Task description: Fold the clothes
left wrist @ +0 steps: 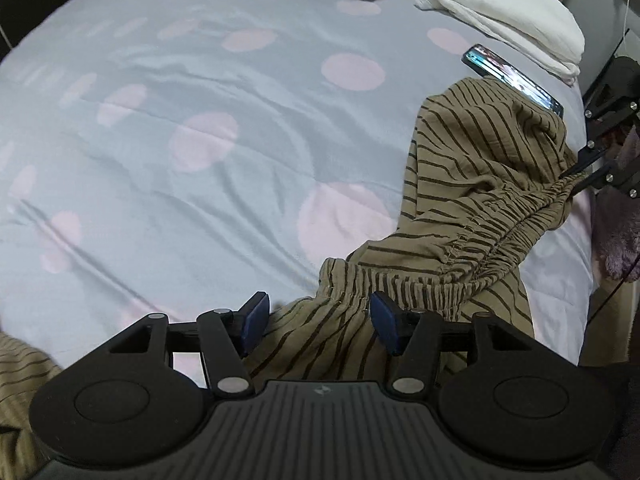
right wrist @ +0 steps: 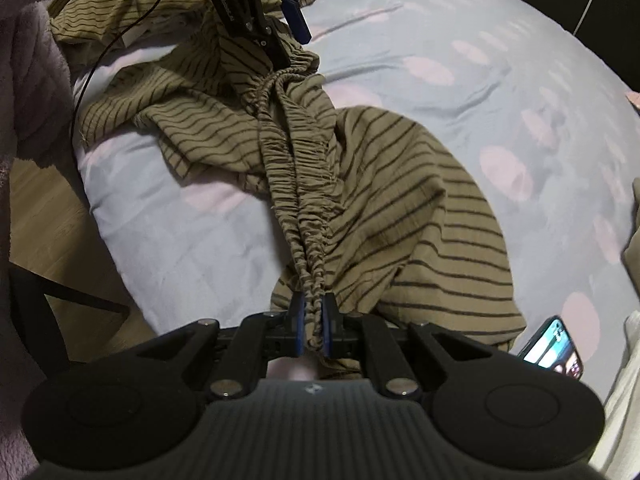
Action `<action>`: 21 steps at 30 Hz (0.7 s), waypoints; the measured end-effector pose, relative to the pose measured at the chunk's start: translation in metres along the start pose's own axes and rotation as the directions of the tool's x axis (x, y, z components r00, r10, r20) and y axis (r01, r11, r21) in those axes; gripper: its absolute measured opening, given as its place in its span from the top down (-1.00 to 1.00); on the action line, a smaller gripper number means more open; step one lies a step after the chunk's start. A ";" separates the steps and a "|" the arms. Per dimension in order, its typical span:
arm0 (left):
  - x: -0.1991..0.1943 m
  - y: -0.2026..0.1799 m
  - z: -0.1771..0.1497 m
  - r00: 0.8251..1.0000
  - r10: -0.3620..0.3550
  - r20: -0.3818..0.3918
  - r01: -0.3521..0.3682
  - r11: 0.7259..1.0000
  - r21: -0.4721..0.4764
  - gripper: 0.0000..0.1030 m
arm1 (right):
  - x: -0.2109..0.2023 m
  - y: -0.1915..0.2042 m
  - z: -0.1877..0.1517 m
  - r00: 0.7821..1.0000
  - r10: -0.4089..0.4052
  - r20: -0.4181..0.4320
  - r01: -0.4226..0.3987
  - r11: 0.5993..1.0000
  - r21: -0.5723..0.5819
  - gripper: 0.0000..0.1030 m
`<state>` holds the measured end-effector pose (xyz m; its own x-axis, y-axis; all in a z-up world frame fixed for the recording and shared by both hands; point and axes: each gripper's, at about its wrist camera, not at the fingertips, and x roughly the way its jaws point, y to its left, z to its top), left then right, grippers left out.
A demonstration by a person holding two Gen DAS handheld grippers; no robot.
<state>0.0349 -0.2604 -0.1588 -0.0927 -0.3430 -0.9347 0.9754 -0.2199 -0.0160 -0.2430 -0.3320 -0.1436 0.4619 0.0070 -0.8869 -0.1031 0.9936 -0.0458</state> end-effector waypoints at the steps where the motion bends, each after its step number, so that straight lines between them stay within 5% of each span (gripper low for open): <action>1: 0.004 0.001 0.001 1.000 -0.013 -0.010 0.013 1.000 0.000 -0.01 | 0.001 -0.001 0.000 1.000 0.002 -0.001 -0.002 1.000 -0.001 0.81; 5: 0.018 0.005 0.004 0.997 -0.059 -0.046 0.058 0.998 -0.020 0.10 | 0.003 -0.002 0.002 1.000 0.007 -0.005 -0.007 1.000 -0.010 0.81; 9: 0.016 -0.005 0.005 0.997 -0.067 -0.030 0.067 0.998 0.008 0.57 | 0.006 -0.004 0.003 1.000 0.006 -0.010 -0.006 1.000 -0.012 0.81; 11: 0.008 -0.017 0.002 1.000 -0.024 -0.007 0.024 0.998 0.061 0.77 | 0.007 -0.004 0.003 1.000 0.004 -0.014 -0.004 1.000 -0.014 0.81; 15: -0.016 -0.033 -0.008 0.995 0.074 0.061 -0.080 0.992 0.103 0.84 | 0.008 -0.003 0.004 1.000 -0.006 -0.018 0.006 1.000 -0.019 0.81; 21: -0.086 -0.038 -0.036 0.962 0.157 0.224 -0.151 0.988 -0.043 0.87 | -0.007 -0.007 0.005 0.997 -0.060 0.051 0.059 0.998 0.027 0.81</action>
<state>0.0131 -0.1902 -0.0906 0.0193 -0.5694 -0.8218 0.9859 -0.1260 0.1104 -0.2410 -0.3381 -0.1345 0.5120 -0.0468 -0.8577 -0.0517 0.9950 -0.0852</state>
